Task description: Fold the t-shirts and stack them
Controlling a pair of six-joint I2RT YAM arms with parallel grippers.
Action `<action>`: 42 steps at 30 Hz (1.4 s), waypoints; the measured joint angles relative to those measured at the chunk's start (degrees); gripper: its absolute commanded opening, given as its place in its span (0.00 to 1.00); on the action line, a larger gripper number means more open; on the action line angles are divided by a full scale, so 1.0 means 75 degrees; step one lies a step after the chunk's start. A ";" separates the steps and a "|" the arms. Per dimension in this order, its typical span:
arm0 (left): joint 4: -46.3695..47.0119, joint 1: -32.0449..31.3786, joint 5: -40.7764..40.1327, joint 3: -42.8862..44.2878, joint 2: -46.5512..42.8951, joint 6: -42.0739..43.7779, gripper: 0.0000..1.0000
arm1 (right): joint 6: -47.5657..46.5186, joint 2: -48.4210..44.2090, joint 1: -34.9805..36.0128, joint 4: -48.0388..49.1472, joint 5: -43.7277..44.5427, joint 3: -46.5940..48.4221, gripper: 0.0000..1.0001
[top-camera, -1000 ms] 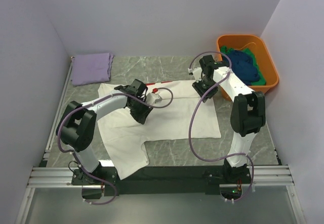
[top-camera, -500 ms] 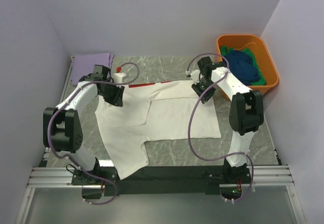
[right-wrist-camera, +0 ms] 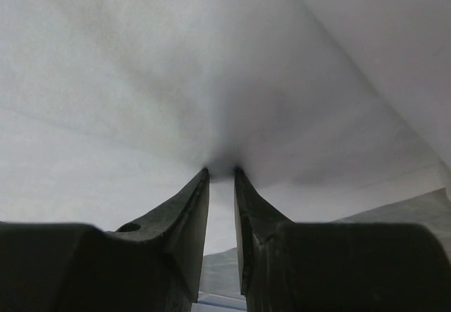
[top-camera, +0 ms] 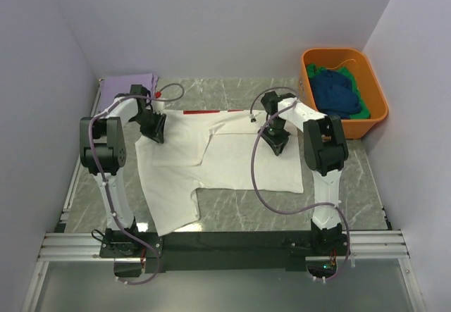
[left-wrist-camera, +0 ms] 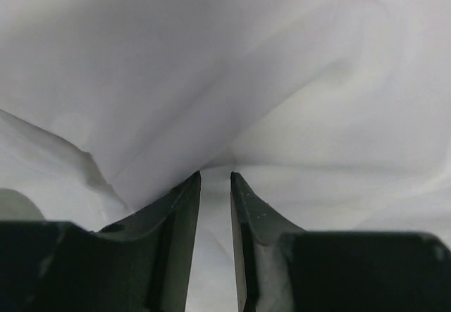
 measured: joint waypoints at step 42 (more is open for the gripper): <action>-0.0504 0.0906 0.0119 -0.6003 -0.6152 0.5968 0.48 | -0.1396 -0.5601 0.1204 0.2769 0.1376 -0.6977 0.46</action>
